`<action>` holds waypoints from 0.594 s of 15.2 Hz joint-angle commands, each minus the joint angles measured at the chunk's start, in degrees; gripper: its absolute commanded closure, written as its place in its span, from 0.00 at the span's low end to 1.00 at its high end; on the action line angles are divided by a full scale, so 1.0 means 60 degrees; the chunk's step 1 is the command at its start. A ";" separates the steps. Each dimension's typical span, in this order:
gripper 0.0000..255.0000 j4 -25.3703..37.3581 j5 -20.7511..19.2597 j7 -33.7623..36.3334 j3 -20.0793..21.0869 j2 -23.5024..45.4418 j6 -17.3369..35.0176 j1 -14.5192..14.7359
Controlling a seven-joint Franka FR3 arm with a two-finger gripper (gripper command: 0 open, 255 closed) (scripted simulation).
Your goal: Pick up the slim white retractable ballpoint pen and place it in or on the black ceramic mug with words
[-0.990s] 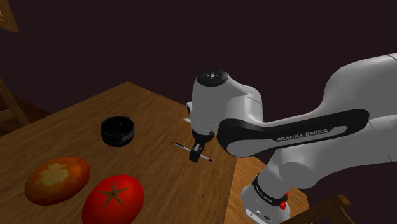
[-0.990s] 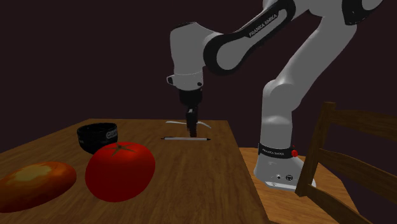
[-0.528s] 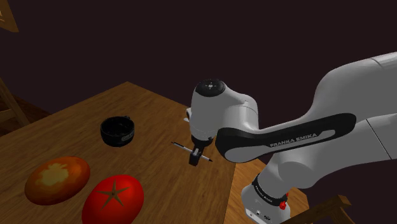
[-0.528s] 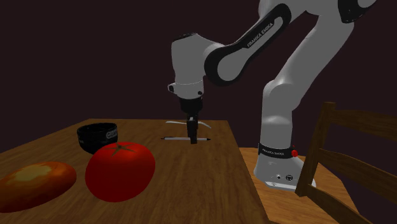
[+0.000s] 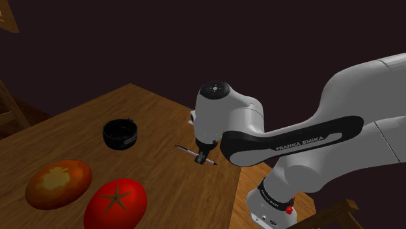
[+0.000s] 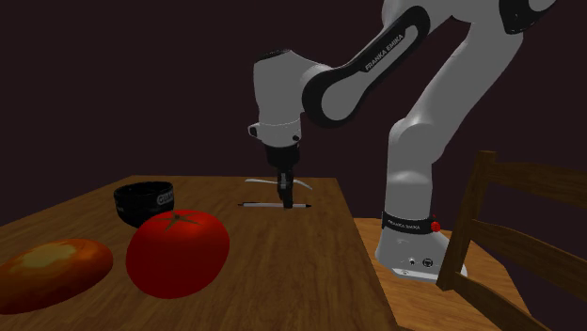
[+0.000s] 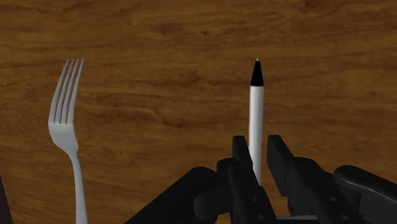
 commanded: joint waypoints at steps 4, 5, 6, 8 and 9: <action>1.00 -0.0004 -0.0003 0.0002 0.0000 0.0004 0.0001 -0.0003; 1.00 -0.0004 -0.0003 0.0002 0.0000 0.0004 0.0001 -0.0003; 1.00 -0.0004 -0.0003 0.0002 0.0000 0.0004 0.0001 -0.0003; 1.00 0.0062 0.0011 -0.0051 -0.0059 -0.0106 -0.0168 0.0027; 1.00 0.0129 0.0020 -0.0101 -0.0116 -0.0209 -0.0334 0.0052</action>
